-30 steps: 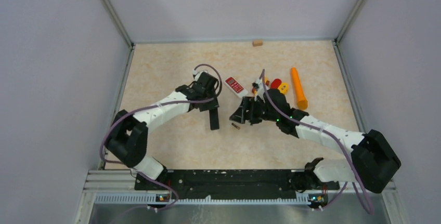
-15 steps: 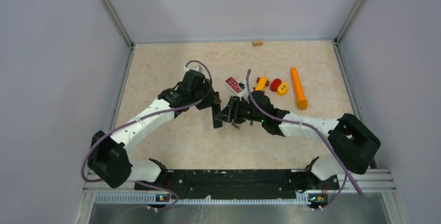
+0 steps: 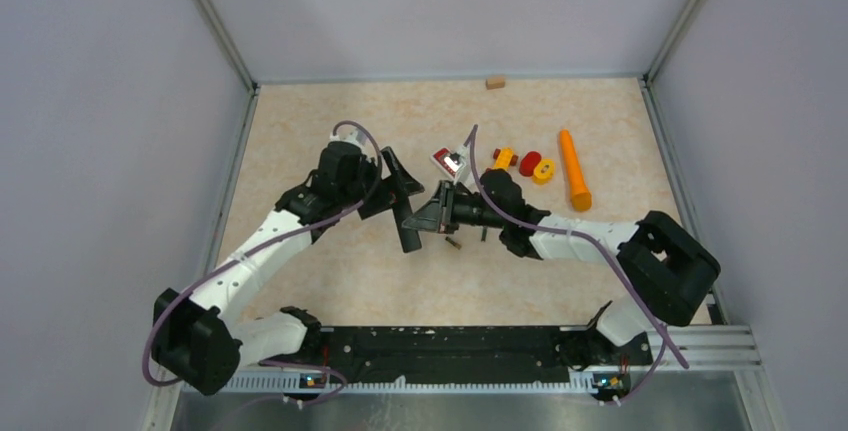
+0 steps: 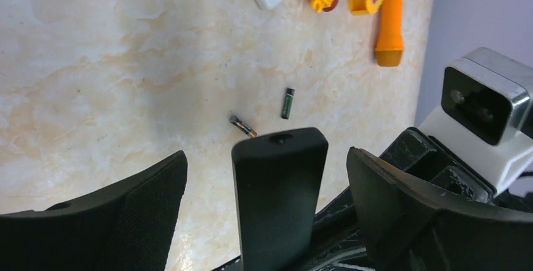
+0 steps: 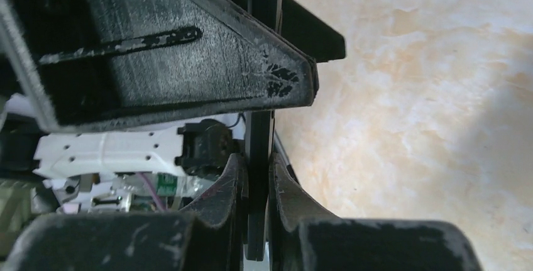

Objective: Load the batteries into the remote control
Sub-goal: Adjust the remote control.

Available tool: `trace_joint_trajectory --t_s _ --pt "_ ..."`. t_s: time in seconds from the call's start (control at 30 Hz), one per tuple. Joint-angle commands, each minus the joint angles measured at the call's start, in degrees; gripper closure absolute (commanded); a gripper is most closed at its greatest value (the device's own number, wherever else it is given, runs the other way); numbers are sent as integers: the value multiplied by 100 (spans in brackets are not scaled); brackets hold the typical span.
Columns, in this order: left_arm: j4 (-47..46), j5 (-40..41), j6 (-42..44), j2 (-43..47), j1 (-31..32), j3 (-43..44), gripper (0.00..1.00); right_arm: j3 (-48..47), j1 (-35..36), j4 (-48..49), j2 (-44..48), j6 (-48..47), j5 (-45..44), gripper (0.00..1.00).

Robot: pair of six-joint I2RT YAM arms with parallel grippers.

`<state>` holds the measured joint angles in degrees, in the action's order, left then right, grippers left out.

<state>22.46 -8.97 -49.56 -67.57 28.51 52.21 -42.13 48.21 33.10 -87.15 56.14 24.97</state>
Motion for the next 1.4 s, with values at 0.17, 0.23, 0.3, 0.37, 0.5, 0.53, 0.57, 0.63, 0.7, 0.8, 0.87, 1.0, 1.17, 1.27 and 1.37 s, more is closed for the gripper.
trace_joint_trajectory --t_s 0.17,0.23,0.3,0.37,0.5,0.53,0.57,0.63,0.7,0.8,0.87,1.0,1.17,1.27,1.37 --pt "-1389 -2428 58 1354 -890 -548 1 -594 -309 983 334 125 1648 100" --pt "-1837 -2751 -145 1563 -1003 -677 1 -627 -329 1128 282 307 1744 100" --pt "-2171 -2979 -407 1634 -1069 -776 1 -704 -324 1342 238 538 1830 100" --pt "-2685 -3107 -823 1613 -1067 -907 3 -709 -325 1738 226 849 1850 100" --pt "-3401 -3199 -1232 1547 -1085 -1075 10 -805 -329 2184 168 1308 1959 100" --pt "-3549 -3217 -1292 1526 -1086 -1068 14 -832 -329 2211 138 1400 2008 100" --pt "-3676 -3221 -1327 1508 -1085 -1061 21 -854 -329 2236 95 1494 2057 100" --pt "-3734 -3214 -1330 1484 -1093 -1018 32 -861 -329 2300 48 1631 2134 100" --pt "-3796 -3201 -1340 1478 -1096 -1035 38 -846 -345 2272 41 1694 2139 100" --pt "-3871 -3267 -1367 1425 -1115 -1021 48 -794 -408 2292 62 1723 2128 100" --pt "-3899 -3356 -1391 1373 -1128 -979 52 -784 -446 2425 37 1842 2156 100" --pt "-4018 -3381 -1457 1348 -1146 -954 61 -898 -484 2630 -95 2108 2342 100" --pt "-4163 -3404 -1525 1364 -1155 -1011 67 -816 -595 2931 -118 2400 2406 100" --pt "-4226 -3456 -1549 1389 -1164 -1037 51 -788 -632 3080 -134 2534 2390 100" --pt "-4230 -3471 -1540 1457 -1182 -1075 44 -796 -653 3273 -183 2668 2374 100"
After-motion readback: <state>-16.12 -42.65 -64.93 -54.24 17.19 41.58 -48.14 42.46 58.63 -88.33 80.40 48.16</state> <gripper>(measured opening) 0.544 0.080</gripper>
